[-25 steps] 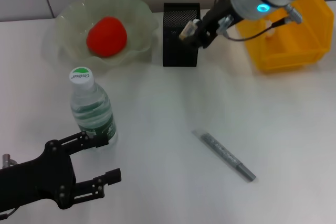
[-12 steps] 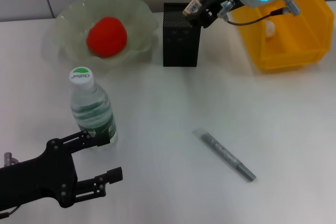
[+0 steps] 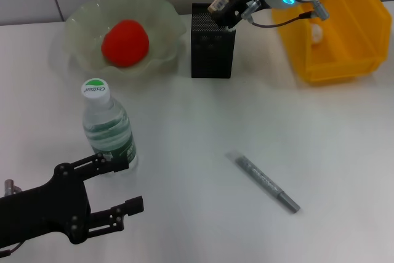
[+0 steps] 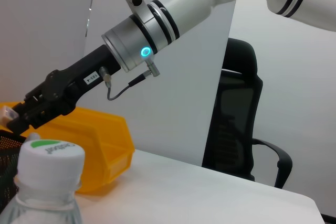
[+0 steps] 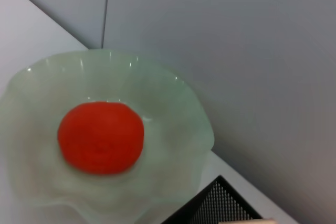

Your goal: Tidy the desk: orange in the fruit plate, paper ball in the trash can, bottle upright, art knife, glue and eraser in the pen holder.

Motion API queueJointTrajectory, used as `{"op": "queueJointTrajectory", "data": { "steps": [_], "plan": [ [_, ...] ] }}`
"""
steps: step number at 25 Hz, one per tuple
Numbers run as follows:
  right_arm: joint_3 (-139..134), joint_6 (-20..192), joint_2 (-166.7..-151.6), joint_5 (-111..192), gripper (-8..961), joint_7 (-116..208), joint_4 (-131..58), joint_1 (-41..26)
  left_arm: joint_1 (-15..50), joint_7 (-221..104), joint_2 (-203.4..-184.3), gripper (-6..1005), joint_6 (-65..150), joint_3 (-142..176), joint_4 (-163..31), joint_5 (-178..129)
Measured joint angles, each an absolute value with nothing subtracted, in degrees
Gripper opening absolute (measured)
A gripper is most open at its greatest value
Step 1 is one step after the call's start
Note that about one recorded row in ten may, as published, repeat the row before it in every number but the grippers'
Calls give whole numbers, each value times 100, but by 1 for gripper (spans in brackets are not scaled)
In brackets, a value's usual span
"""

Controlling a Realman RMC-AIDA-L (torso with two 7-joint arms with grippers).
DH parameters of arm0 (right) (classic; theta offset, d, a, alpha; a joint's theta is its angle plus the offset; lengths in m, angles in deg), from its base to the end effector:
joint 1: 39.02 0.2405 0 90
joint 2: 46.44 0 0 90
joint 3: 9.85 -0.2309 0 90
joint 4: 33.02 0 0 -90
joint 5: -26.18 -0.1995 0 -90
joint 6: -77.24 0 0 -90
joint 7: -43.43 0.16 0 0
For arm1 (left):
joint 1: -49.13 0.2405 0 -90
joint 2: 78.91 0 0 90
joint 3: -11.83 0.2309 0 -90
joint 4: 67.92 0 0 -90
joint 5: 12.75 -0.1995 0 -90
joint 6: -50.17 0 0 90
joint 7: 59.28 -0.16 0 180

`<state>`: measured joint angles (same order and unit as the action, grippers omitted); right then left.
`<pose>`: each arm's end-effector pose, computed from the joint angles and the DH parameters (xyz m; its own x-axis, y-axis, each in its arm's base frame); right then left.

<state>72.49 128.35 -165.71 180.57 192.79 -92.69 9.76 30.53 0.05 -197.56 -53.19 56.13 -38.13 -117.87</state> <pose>0.1109 0.4416 -0.0169 0.9085 -0.4153 -0.0465 -0.3291 -0.6424 -0.6921 -0.2488 0.2307 -0.0110 0.7231 0.2091 0.6583 0.3265 -0.9434 -0.0589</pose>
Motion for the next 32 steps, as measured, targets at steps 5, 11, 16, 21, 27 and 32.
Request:
{"op": "queueJointTrajectory", "data": {
  "steps": [5,11,16,21,27,32],
  "plan": [
    [7270,12649,-16581,17966,557,19249,-9213,957,3060,5,-19756,773,-5314,5613,-3822,-11787],
    [7270,12637,-16577,17962,576,19236,-9152,975,3067,-14,-19756,773,-5310,5613,-3822,-11787],
    [7265,12662,-16577,17958,759,19222,-9216,953,3067,-21,-19756,773,-5310,5612,-3822,-11787],
    [7197,13308,-16579,17954,758,19301,-9763,857,3072,-27,-19756,773,-5310,5612,-3821,-11787],
    [7231,14668,-16585,17960,758,19704,-11088,576,3081,-52,-19754,773,-5311,5605,-3812,-11787],
    [7228,16272,-16577,17997,757,20215,-11639,724,3050,-63,-19748,773,-5336,5643,-3779,-11787]
  ]
}}
